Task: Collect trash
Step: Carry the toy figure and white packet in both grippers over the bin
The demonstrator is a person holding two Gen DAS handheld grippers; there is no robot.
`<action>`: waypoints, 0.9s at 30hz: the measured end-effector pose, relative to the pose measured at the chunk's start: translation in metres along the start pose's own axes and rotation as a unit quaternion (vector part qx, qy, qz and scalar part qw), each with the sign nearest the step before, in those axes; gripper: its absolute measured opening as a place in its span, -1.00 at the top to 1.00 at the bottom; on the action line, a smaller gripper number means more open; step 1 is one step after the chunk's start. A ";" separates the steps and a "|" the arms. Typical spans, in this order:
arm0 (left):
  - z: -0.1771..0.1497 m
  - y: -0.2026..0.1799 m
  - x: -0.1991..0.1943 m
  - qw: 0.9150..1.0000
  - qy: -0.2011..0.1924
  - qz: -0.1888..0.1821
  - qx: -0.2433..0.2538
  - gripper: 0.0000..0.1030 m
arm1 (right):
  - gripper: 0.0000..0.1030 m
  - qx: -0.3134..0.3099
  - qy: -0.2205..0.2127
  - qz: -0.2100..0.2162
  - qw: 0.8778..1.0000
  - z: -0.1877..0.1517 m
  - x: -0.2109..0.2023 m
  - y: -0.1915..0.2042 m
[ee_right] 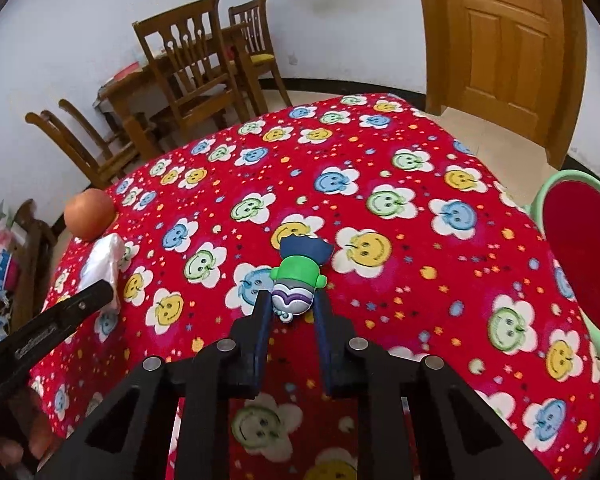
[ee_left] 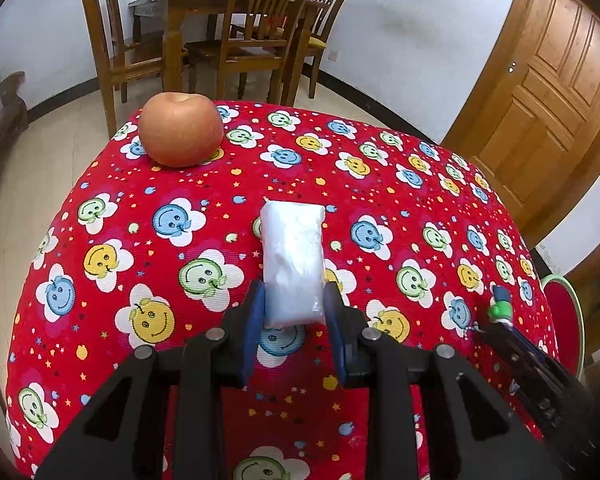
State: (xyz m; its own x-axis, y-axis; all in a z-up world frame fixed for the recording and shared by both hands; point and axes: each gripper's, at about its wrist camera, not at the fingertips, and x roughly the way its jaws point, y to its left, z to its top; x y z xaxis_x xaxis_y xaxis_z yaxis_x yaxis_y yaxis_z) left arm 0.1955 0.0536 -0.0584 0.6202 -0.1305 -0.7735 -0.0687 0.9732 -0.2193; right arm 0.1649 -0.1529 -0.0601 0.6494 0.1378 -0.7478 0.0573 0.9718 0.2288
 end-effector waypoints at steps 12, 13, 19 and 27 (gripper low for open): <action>-0.005 -0.025 -0.004 1.000 0.002 -0.011 0.023 0.43 | 0.61 0.015 -0.028 -0.005 0.999 -0.005 -0.041 -0.032; -0.006 -0.029 -0.006 1.000 0.002 -0.011 0.026 0.43 | 0.61 0.017 -0.033 -0.006 0.999 -0.005 -0.046 -0.036; -0.008 -0.051 -0.017 0.999 -0.001 -0.020 0.047 0.43 | 0.61 0.030 -0.052 -0.012 0.998 -0.004 -0.068 -0.059; -0.013 -0.086 -0.035 0.996 -0.001 -0.050 0.075 0.43 | 0.61 0.057 -0.079 -0.023 0.995 -0.006 -0.097 -0.094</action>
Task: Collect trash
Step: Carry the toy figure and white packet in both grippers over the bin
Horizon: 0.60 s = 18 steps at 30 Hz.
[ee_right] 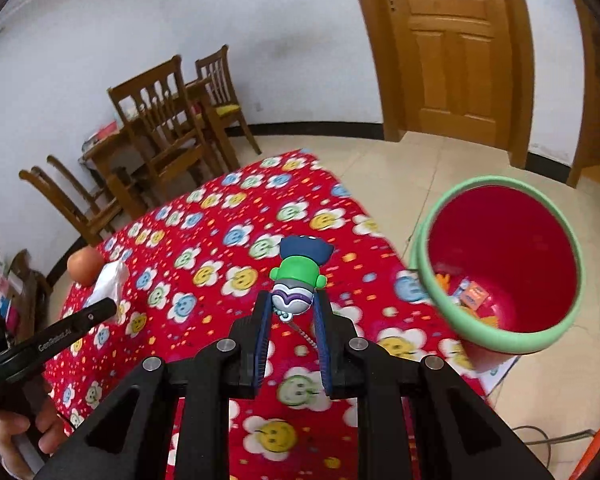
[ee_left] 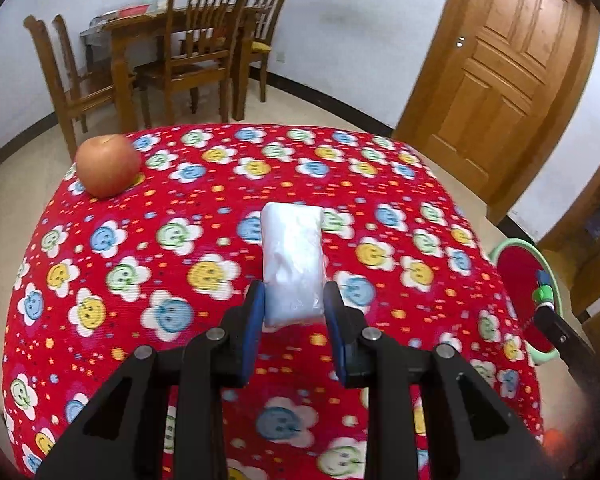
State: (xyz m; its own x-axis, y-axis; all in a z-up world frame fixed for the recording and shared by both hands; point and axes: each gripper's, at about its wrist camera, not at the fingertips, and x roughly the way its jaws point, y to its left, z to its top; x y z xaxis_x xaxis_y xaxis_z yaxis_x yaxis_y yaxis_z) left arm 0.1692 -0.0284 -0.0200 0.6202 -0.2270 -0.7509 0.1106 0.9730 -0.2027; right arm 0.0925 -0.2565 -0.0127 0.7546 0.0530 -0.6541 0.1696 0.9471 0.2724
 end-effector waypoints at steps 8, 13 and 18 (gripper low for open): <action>0.003 -0.049 -0.006 0.999 0.007 -0.038 0.034 0.43 | 0.61 0.030 -0.021 -0.016 0.999 0.005 -0.021 -0.040; 0.003 -0.082 -0.004 0.996 0.015 -0.061 0.055 0.43 | 0.61 0.049 -0.029 -0.030 0.998 0.007 -0.031 -0.069; 0.002 -0.119 -0.002 0.993 0.017 -0.082 0.079 0.43 | 0.61 0.070 -0.034 -0.048 0.996 0.007 -0.038 -0.100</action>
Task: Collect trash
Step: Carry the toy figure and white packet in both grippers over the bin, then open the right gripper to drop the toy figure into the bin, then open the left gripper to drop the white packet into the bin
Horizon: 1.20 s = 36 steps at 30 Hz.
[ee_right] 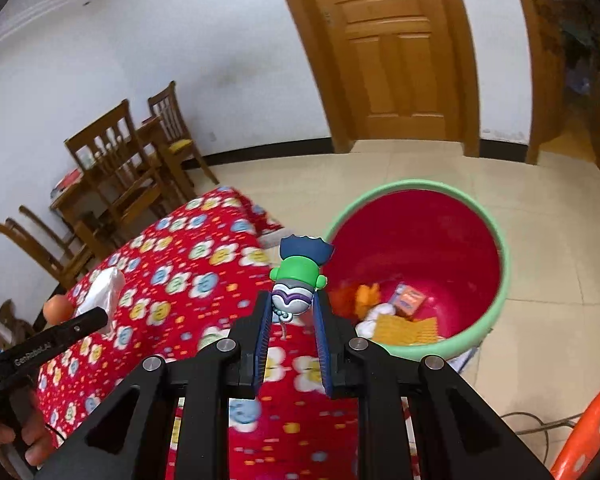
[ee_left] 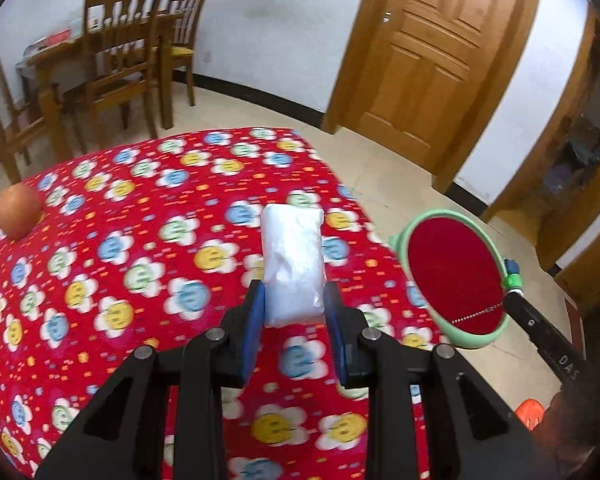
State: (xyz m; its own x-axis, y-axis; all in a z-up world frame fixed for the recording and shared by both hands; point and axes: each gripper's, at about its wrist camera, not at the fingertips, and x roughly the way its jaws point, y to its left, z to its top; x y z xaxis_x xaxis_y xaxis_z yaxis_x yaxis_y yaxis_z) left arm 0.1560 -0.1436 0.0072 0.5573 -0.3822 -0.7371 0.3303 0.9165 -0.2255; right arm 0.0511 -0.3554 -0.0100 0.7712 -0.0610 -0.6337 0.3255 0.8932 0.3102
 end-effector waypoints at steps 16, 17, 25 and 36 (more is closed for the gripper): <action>0.001 -0.097 0.044 0.996 0.020 -0.054 0.067 0.43 | 0.56 0.056 0.019 -0.033 0.998 0.000 0.021 -0.080; 0.000 -0.102 0.047 0.996 0.021 -0.055 0.071 0.43 | 0.56 0.058 0.019 -0.033 0.998 0.000 0.020 -0.083; -0.005 -0.129 0.070 0.993 0.034 -0.067 0.092 0.43 | 0.56 0.073 0.017 -0.036 0.997 -0.001 0.019 -0.104; -0.010 -0.164 0.101 0.987 0.052 -0.083 0.129 0.43 | 0.55 0.087 0.010 -0.034 0.996 -0.006 0.008 -0.118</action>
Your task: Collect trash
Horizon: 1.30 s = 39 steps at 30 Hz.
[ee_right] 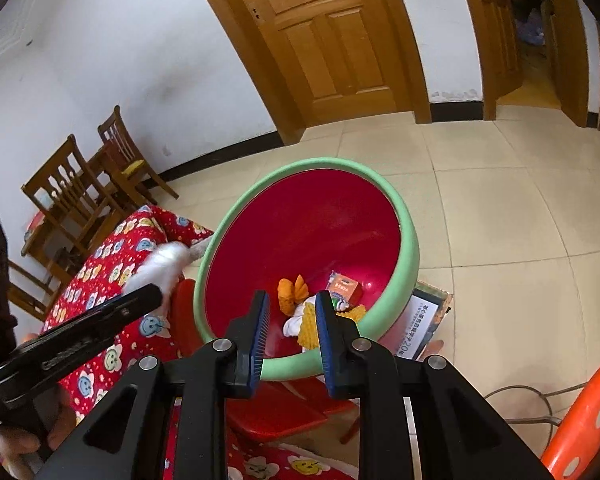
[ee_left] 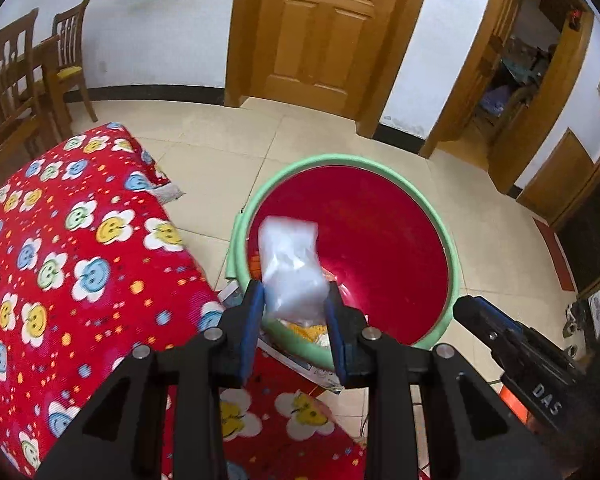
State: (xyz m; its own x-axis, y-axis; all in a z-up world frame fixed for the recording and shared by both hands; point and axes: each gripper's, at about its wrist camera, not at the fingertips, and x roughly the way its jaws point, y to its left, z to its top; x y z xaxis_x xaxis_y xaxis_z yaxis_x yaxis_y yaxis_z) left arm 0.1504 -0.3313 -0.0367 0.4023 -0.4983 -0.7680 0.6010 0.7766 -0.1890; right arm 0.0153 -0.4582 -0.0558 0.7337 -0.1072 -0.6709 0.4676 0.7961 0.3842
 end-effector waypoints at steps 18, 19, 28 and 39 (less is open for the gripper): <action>-0.020 0.029 -0.046 0.997 -0.020 0.055 -0.048 -0.15 | 0.26 -0.031 0.004 0.043 0.999 -0.007 -0.018 0.028; -0.022 0.034 -0.050 0.997 -0.019 0.059 -0.052 -0.17 | 0.16 -0.036 0.003 0.047 0.998 -0.008 -0.021 0.033; -0.047 0.072 -0.098 0.990 -0.036 0.105 -0.089 -0.40 | -0.15 -0.079 -0.004 0.076 0.994 -0.023 -0.043 0.081; -0.077 0.106 -0.154 0.975 -0.078 0.168 -0.124 -0.60 | -0.40 -0.119 -0.004 0.095 0.988 -0.046 -0.061 0.123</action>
State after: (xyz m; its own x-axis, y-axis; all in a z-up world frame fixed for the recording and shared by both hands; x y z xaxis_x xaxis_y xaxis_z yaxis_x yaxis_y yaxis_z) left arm 0.0993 -0.1422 0.0146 0.6597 -0.2370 -0.7132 0.2400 0.9657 -0.0989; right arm 0.0058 -0.3264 0.0031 0.8016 0.0538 -0.5954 0.1921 0.9200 0.3417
